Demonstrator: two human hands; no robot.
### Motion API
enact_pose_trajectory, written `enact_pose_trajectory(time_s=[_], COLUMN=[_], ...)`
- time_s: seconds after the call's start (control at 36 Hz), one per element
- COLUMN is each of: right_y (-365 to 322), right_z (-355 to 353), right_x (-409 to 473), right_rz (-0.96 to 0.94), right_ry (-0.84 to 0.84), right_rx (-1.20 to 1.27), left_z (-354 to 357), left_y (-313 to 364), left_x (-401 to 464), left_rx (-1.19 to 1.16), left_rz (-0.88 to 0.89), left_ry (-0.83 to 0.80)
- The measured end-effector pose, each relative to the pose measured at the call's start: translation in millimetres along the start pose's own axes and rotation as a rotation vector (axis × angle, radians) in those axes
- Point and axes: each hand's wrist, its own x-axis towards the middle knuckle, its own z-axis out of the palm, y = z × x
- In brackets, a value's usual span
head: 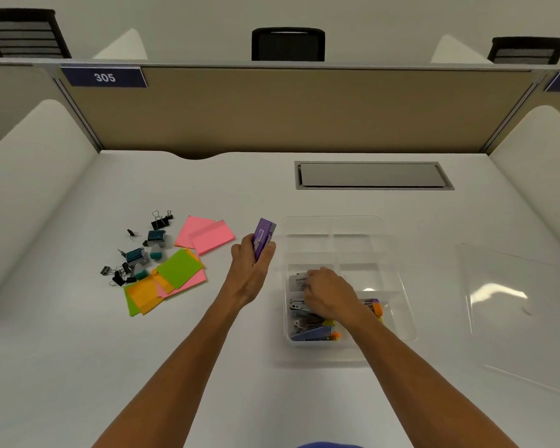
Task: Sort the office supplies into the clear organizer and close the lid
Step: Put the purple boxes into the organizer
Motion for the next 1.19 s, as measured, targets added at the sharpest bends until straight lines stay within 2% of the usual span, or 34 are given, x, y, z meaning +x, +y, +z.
enact_pose_trajectory(time_s=[0.22,0.58,0.75,0.89,1.03,1.19], right_y=[-10,-13,-13,-6,0,11], right_z=[-3,-4,-5,-11,-19,-21], right_x=[-3,-4,-6,-13,-23,-29], right_rz=[0.006,0.067,0.105,0.043,0.006,-0.056], right_ry=[-0.071,-0.074,0.113,0.279,0.337,0.334], right_rx=[-0.104,0.018,0.279,0.538,0.775,0.843], left_z=[1,11,13,14,22,30], left_y=[2,9,9,21,24,30], left_x=[-1,-5,-7,-12,-12,-14], left_rx=[0.012,0.040,0.054,0.093,0.079,0.032], left_rz=[0.022,0.087,0.051,0.018,-0.045,-0.121], left_ry=[-0.014,-0.123,-0.205,-0.240,-0.286,-0.349])
